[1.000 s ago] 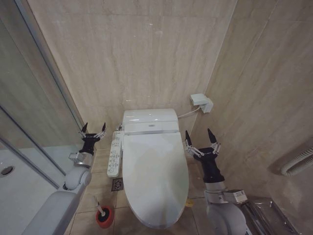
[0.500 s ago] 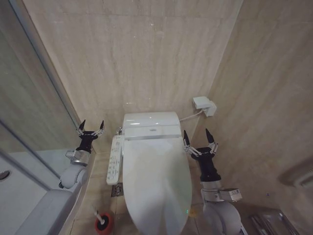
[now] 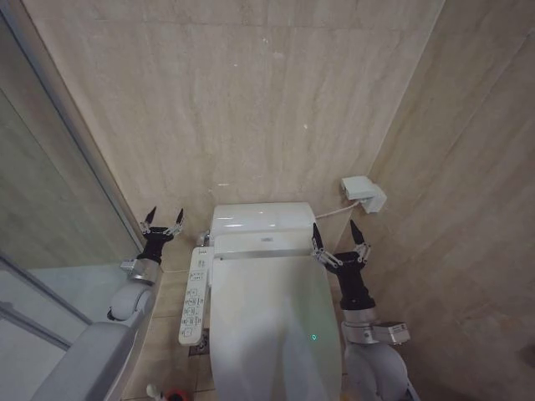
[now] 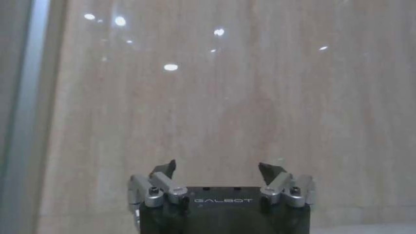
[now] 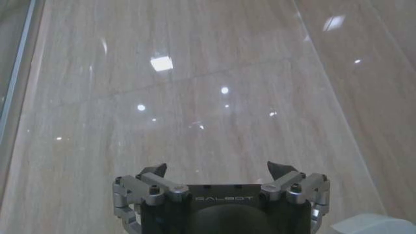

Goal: Open the toilet lid, clean the toilet bowl with a toilet brush, close the toilet lid, and flush.

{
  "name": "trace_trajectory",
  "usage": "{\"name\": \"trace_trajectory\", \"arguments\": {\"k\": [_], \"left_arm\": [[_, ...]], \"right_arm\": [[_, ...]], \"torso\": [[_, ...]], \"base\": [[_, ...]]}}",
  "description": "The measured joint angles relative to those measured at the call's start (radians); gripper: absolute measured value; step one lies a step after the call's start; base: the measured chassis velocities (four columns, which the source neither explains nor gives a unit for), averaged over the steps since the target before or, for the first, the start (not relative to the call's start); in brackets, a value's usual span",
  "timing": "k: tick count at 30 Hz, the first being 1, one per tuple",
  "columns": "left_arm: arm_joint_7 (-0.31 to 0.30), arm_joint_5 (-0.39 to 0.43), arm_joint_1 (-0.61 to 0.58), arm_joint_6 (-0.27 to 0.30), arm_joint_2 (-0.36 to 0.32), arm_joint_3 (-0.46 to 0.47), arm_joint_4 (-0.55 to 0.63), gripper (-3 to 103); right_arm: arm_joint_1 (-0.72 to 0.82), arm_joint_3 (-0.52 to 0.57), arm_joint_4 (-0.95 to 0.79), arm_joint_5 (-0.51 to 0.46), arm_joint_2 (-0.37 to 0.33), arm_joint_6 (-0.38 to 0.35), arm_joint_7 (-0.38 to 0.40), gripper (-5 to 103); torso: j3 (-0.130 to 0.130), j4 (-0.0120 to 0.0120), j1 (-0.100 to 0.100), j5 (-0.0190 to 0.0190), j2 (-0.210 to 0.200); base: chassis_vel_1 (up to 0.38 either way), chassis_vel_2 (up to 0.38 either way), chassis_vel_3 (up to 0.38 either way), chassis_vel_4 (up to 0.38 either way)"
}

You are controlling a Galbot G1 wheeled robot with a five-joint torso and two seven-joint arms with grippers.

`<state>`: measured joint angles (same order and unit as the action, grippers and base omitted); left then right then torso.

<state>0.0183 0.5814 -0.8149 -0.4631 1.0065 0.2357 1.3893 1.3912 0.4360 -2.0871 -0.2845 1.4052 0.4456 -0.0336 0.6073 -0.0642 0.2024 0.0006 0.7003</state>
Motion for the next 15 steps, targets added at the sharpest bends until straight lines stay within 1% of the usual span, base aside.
{"name": "trace_trajectory", "arguments": {"k": [1, 2, 4, 6, 7, 8, 9, 10, 11, 12, 14, 15], "left_arm": [[0.049, 0.016, 0.023, -0.028, -0.003, -0.011, -0.038, 81], [0.049, 0.016, 0.023, -0.028, -0.003, -0.011, -0.038, 81], [0.153, 0.042, 0.064, -0.073, -0.011, -0.033, -0.11, 81], [0.253, 0.049, 0.108, -0.105, -0.016, -0.057, -0.183, 81], [0.253, 0.049, 0.108, -0.105, -0.016, -0.057, -0.183, 81], [0.303, 0.05, 0.133, -0.12, -0.018, -0.07, -0.225, 81], [0.348, 0.05, 0.159, -0.133, -0.019, -0.085, -0.265, 54], [0.374, 0.05, 0.175, -0.141, -0.02, -0.096, -0.291, 54], [0.374, 0.05, 0.175, -0.141, -0.02, -0.096, -0.291, 54], [0.442, 0.064, 0.217, -0.163, -0.023, -0.133, -0.357, 54], [0.518, 0.096, 0.264, -0.187, -0.024, -0.184, -0.431, 54], [0.559, 0.11, 0.287, -0.195, -0.024, -0.208, -0.464, 54]], "right_arm": [[0.0, 0.0, 0.002, 0.0, 0.003, 0.001, -0.002, 100], [0.0, 0.0, 0.002, 0.0, 0.003, 0.001, -0.002, 100], [0.001, -0.001, 0.007, 0.001, 0.007, 0.005, -0.005, 100], [0.001, -0.002, 0.012, 0.001, 0.011, 0.009, -0.007, 100], [0.001, -0.002, 0.012, 0.001, 0.011, 0.009, -0.007, 100], [0.001, -0.003, 0.015, 0.002, 0.012, 0.012, -0.008, 100], [0.001, -0.002, 0.018, 0.002, 0.013, 0.015, -0.009, 100], [0.001, -0.002, 0.02, 0.002, 0.014, 0.017, -0.009, 100], [0.001, -0.002, 0.02, 0.002, 0.014, 0.017, -0.009, 100], [0.0, -0.001, 0.025, 0.002, 0.014, 0.021, -0.009, 100], [-0.003, 0.003, 0.03, 0.001, 0.013, 0.025, -0.009, 100], [-0.005, 0.006, 0.032, 0.0, 0.01, 0.026, -0.009, 100]], "torso": [[0.0, -0.0005, 0.0, -0.0003, 0.0], [0.0, -0.0005, 0.0, -0.0003, 0.0], [0.0, -0.0002, 0.0, 0.0, 0.0], [0.0, 0.0001, 0.0, -0.0004, 0.0], [0.0, 0.0001, 0.0, -0.0004, 0.0], [0.0, 0.0001, 0.0, -0.0004, 0.0], [0.0, 0.0002, 0.001, -0.0003, 0.0], [0.0, 0.0001, 0.001, -0.0003, 0.0], [0.0, 0.0001, 0.001, -0.0003, 0.0], [0.0, -0.0001, 0.001, -0.0002, 0.0], [0.0, 0.0002, 0.001, -0.0003, 0.0], [0.0, -0.0002, 0.001, -0.0003, 0.0]], "base": [[0.044, -0.069, -0.075, 0.017], [0.044, -0.069, -0.075, 0.017], [0.0, 0.0, 0.0, 0.0], [0.0, 0.0, 0.0, 0.0], [0.0, 0.0, 0.0, 0.0], [0.0, 0.0, 0.0, 0.0], [0.0, 0.0, 0.0, 0.0], [0.0, 0.0, 0.0, 0.0], [0.0, 0.0, 0.0, 0.0], [0.0, 0.0, 0.0, 0.0], [0.0, 0.0, 0.0, 0.0], [0.0, 0.0, 0.0, 0.0]]}}
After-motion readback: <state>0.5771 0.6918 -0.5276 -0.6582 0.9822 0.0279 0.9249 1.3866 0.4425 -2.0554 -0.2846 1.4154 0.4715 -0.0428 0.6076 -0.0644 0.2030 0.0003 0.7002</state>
